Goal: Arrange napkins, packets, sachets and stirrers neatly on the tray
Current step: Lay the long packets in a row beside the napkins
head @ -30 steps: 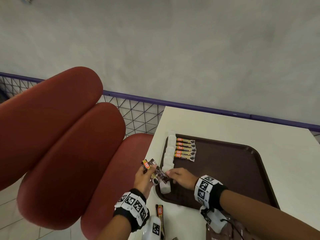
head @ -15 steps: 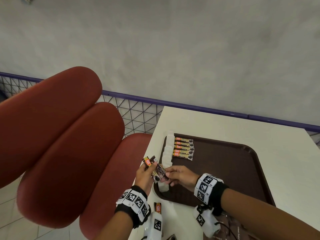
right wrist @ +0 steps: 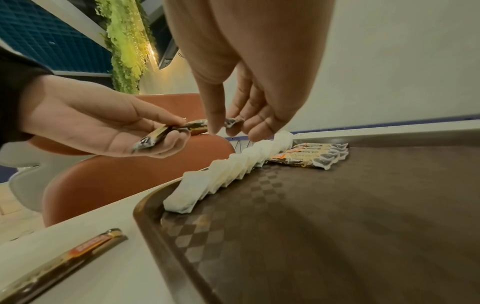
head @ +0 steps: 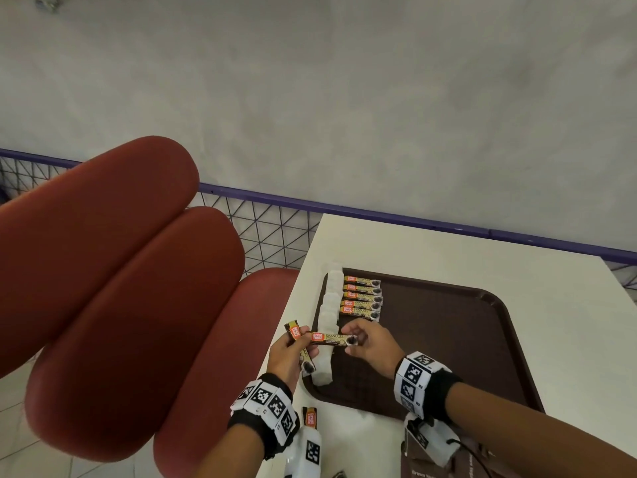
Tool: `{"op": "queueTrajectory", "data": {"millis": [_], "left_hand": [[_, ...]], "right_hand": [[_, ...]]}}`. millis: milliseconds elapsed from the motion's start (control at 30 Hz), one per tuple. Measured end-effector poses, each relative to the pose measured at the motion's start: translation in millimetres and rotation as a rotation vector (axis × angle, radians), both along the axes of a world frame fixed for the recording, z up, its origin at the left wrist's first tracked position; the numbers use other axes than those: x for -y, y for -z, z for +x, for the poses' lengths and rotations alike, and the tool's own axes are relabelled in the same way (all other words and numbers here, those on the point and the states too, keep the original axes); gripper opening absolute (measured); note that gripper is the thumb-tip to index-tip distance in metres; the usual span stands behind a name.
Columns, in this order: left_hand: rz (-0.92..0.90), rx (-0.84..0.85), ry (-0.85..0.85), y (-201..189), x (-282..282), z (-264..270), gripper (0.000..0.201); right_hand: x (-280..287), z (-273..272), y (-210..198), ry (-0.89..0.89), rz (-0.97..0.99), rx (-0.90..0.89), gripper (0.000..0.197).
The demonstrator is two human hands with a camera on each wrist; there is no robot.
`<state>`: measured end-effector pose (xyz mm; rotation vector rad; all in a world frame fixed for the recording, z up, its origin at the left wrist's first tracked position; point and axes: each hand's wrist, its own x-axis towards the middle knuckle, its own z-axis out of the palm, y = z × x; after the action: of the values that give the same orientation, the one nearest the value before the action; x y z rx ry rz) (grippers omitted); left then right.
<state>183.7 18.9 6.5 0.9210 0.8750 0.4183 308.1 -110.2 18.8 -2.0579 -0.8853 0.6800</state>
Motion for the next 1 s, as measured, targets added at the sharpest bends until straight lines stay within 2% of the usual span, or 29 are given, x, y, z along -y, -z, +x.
{"op": "queueTrajectory", "data": {"millis": [133, 267, 367, 567, 767, 1000], "left_hand": [[0.049, -0.033, 0.012, 0.0, 2.2, 5.7, 0.01], [-0.012, -0.041, -0.026, -2.4, 0.9, 5.4, 0.007], [0.007, -0.104, -0.047, -1.0, -3.9, 0.1, 0.011], [-0.067, -0.146, -0.131, 1.0, -13.0, -8.2, 0.011], [-0.104, -0.138, -0.165, -1.4, -18.9, -17.9, 0.016], [-0.039, -0.187, -0.129, 0.0, -21.4, -24.3, 0.014]], "right_hand": [[5.5, 9.2, -0.1, 0.009, -0.012, 0.132, 0.026], [11.7, 28.5, 5.3, 0.106, -0.093, 0.249, 0.029], [14.8, 44.3, 12.3, 0.178, -0.199, 0.282, 0.03], [8.7, 57.1, 24.6, 0.187, -0.383, 0.348, 0.03], [-3.4, 59.8, 31.4, 0.184, -0.456, 0.378, 0.033], [-10.0, 59.4, 33.8, 0.186, -0.487, 0.423, 0.045]]}}
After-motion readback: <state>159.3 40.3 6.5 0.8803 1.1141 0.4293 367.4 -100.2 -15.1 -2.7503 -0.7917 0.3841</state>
